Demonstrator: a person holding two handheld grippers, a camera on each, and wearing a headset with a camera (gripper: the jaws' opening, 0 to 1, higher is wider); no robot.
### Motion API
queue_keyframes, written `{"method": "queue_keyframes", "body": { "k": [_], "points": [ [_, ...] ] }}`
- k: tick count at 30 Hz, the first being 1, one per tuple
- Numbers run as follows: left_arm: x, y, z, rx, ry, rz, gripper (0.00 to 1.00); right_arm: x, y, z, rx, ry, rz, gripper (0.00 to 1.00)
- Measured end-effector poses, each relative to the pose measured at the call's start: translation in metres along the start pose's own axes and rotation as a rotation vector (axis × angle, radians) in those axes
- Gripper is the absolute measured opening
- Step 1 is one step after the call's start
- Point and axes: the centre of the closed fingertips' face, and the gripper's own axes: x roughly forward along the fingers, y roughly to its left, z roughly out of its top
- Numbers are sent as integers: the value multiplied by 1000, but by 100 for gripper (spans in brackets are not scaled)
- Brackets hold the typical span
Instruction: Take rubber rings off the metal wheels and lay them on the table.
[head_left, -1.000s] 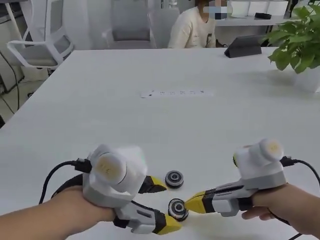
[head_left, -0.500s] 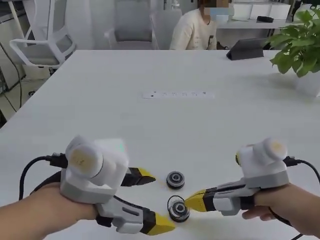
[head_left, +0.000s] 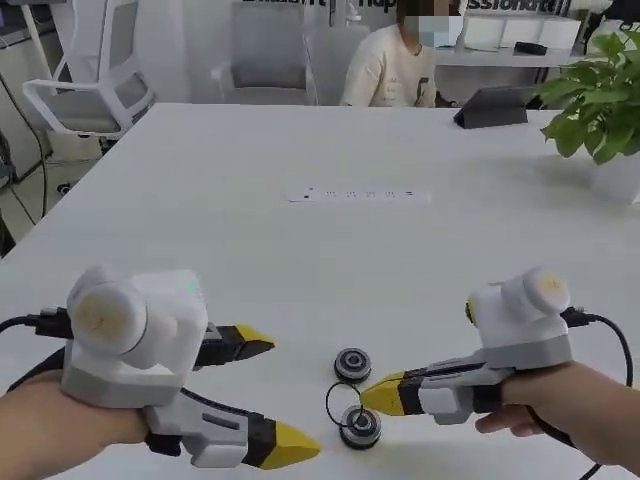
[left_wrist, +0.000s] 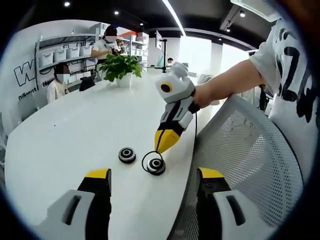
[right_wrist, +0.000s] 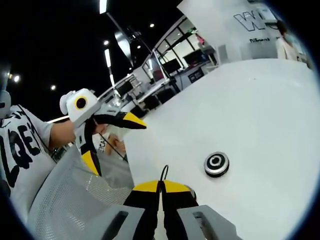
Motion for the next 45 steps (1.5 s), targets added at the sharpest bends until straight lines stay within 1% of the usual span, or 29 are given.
{"method": "queue_keyframes", "body": {
  "k": [6, 15, 19, 23, 29, 38, 45],
  "points": [
    [-9, 4, -3, -7, -5, 23, 70, 9, 4, 7, -10, 0, 11, 0],
    [-18, 7, -7, -14, -10, 46, 71, 24, 7, 9, -25, 20, 24, 0],
    [-21, 9, -8, -20, -11, 56, 72, 29, 6, 10, -29, 29, 25, 0],
    [-24, 10, -9, -24, -12, 61, 72, 34, 0, 10, -18, 32, 13, 0],
    [-27, 13, -10, -30, -14, 71, 72, 40, -3, 10, -12, 39, 5, 0],
    [-27, 12, -11, -36, -12, 76, 72, 47, -9, 3, -17, 69, -23, 0],
    [-27, 12, -10, -39, -15, 76, 72, 50, -16, 1, -24, 80, -49, 0]
  ]
}}
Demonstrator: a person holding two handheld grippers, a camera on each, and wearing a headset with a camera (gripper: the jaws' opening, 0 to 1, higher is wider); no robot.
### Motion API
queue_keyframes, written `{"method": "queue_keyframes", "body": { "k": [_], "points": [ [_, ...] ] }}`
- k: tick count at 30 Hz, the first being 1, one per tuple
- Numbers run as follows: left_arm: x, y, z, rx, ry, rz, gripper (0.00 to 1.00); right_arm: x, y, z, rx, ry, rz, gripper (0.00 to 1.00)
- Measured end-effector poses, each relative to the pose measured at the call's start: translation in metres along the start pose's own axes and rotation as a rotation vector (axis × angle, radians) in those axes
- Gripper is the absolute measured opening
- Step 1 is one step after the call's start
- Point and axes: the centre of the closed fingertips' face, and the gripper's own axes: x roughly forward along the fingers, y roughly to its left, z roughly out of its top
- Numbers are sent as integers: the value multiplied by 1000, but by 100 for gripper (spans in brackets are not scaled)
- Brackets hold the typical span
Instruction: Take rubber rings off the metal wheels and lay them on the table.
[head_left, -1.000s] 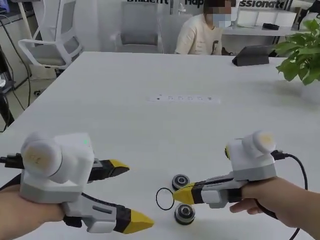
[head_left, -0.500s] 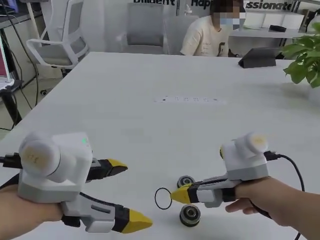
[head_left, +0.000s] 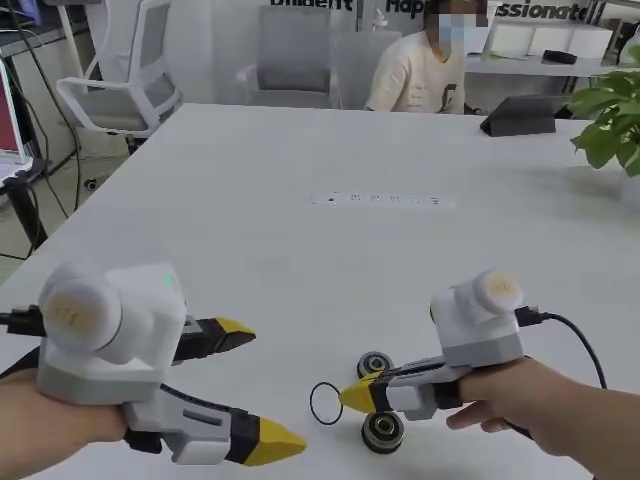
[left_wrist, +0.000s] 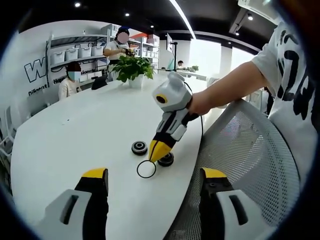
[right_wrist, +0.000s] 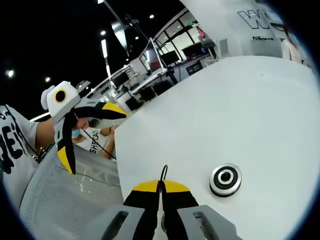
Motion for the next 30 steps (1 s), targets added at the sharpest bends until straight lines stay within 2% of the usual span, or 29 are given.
{"method": "queue_keyframes", "body": {
  "k": [13, 21, 30],
  "points": [
    [-4, 2, -4, -8, 9, 8, 72, -2, -15, -3, -20, 7, -74, 0],
    [-4, 0, -4, -4, 13, 4, 72, -5, -23, -9, -54, 39, -124, 9],
    [-2, -2, -4, -2, 18, -2, 72, -12, -22, -7, -66, 22, -129, 19]
  ]
}}
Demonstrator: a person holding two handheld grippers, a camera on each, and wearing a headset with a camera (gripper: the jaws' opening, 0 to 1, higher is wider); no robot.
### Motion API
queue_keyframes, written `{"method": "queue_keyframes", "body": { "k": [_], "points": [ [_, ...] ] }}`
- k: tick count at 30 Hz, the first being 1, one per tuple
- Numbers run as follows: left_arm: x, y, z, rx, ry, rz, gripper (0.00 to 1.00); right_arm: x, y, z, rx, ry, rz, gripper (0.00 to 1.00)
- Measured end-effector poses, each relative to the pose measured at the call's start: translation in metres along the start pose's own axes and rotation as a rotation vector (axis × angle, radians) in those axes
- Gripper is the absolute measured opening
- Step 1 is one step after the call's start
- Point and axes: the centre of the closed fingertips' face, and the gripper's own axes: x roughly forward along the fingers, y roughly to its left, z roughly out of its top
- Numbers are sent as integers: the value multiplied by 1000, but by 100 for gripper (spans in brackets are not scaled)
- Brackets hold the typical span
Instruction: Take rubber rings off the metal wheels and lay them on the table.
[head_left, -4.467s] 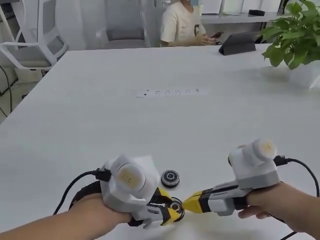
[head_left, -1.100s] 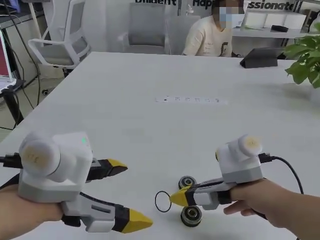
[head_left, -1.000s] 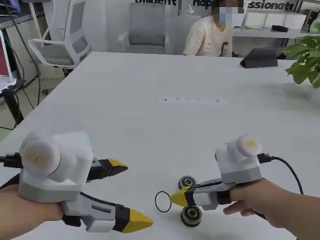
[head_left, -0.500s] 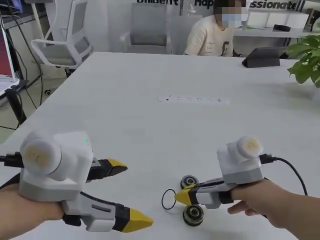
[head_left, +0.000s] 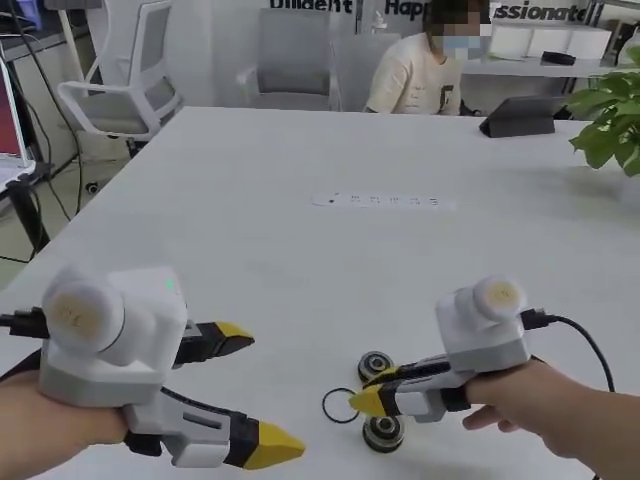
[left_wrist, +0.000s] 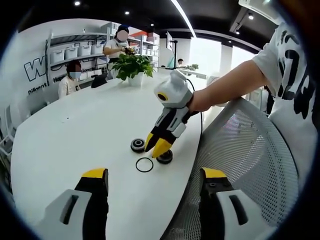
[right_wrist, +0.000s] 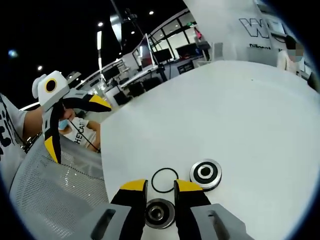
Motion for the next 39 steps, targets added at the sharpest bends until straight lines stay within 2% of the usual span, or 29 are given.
{"method": "queue_keyframes", "body": {
  "k": [18, 39],
  "points": [
    [12, 0, 4, 12, 13, -24, 72, -27, 0, 15, 13, -90, 15, 23],
    [29, 1, 14, 25, 27, -53, 69, -49, -1, 9, -14, -120, 25, 26]
  ]
}}
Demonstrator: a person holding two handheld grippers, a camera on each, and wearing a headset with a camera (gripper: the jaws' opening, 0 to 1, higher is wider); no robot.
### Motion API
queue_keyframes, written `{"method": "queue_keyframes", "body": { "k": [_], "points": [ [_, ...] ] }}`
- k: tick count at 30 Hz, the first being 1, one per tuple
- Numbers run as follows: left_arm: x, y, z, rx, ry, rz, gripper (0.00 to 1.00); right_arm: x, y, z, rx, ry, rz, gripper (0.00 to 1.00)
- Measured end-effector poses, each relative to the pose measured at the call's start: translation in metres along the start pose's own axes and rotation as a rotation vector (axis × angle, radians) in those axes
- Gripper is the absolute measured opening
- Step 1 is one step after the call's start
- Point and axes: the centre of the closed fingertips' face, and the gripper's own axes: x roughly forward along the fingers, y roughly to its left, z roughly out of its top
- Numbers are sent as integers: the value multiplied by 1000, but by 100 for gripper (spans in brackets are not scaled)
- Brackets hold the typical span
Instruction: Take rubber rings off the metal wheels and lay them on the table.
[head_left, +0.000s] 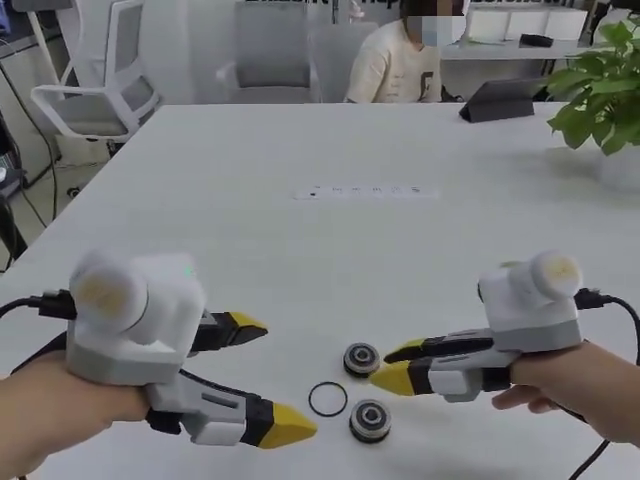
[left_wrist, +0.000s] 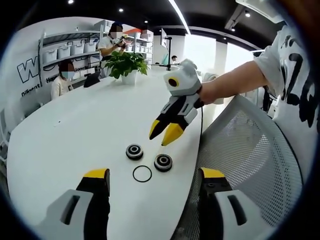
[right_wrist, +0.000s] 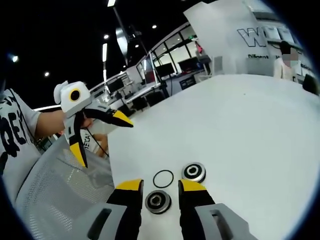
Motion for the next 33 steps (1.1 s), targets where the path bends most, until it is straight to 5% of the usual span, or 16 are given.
{"method": "queue_keyframes", "body": {
  "k": [21, 33],
  "points": [
    [22, -3, 2, 0, 30, -51, 65, -10, -2, -19, -39, 22, -2, 27],
    [39, -7, -8, -1, 67, -90, 57, -12, -6, -37, -75, 73, -4, 28]
  ]
}}
